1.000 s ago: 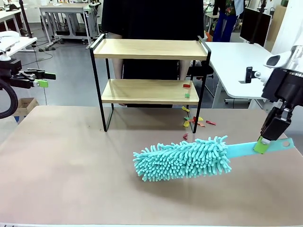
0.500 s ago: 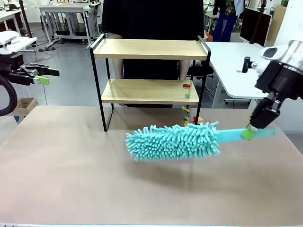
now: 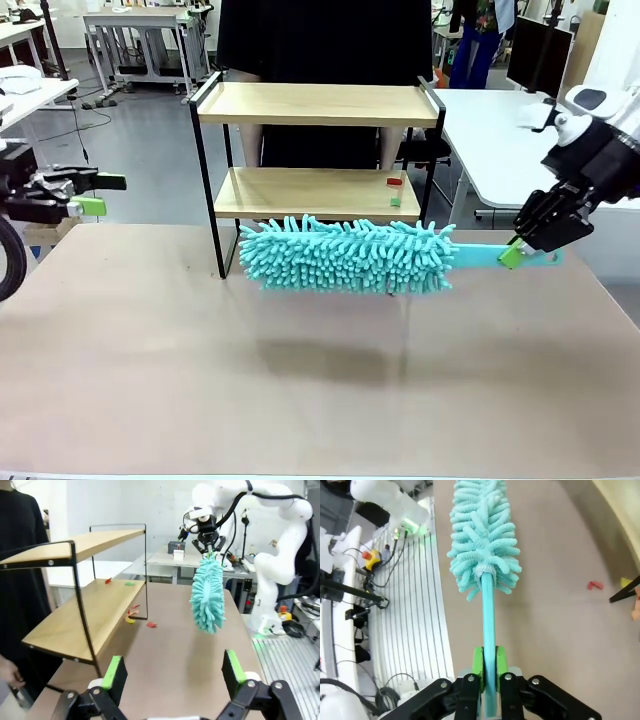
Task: Clean the shelf.
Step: Hand the Duster back to the human.
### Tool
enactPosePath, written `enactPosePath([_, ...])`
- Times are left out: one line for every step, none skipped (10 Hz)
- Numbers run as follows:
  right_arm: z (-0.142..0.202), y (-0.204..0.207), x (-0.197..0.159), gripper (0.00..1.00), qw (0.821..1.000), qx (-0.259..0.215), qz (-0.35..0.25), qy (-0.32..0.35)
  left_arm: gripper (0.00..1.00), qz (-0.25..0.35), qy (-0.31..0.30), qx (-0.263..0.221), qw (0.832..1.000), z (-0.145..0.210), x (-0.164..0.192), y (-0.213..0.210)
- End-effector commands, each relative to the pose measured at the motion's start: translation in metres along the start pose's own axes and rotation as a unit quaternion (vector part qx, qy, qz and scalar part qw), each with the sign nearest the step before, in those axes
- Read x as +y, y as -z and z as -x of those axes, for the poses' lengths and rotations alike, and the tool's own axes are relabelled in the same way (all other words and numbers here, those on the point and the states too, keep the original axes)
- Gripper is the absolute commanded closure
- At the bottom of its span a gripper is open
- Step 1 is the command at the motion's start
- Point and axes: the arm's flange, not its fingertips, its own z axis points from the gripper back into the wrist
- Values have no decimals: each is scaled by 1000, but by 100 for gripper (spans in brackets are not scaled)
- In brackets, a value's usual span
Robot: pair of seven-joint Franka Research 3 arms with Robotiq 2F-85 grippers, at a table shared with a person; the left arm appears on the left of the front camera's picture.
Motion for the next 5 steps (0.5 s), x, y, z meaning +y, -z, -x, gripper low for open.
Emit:
enactPosePath([9,-11,-25,87,999,-17,-12,-37,0,-34,26,-15,999,0,-33,12])
enactPosePath([17,-19,-35,87,998,-28,-25,-58,0,-42,33,-26,998,3,-44,19])
enactPosePath([29,-30,-44,87,997,-34,-21,-68,0,-59,40,-32,997,8,-56,33])
enactPosePath([38,-39,-48,87,997,-37,-12,-72,0,-51,36,-36,997,13,-64,49])
enactPosePath([47,-48,-51,87,995,-51,-20,-87,0,-47,29,-31,998,17,-71,64])
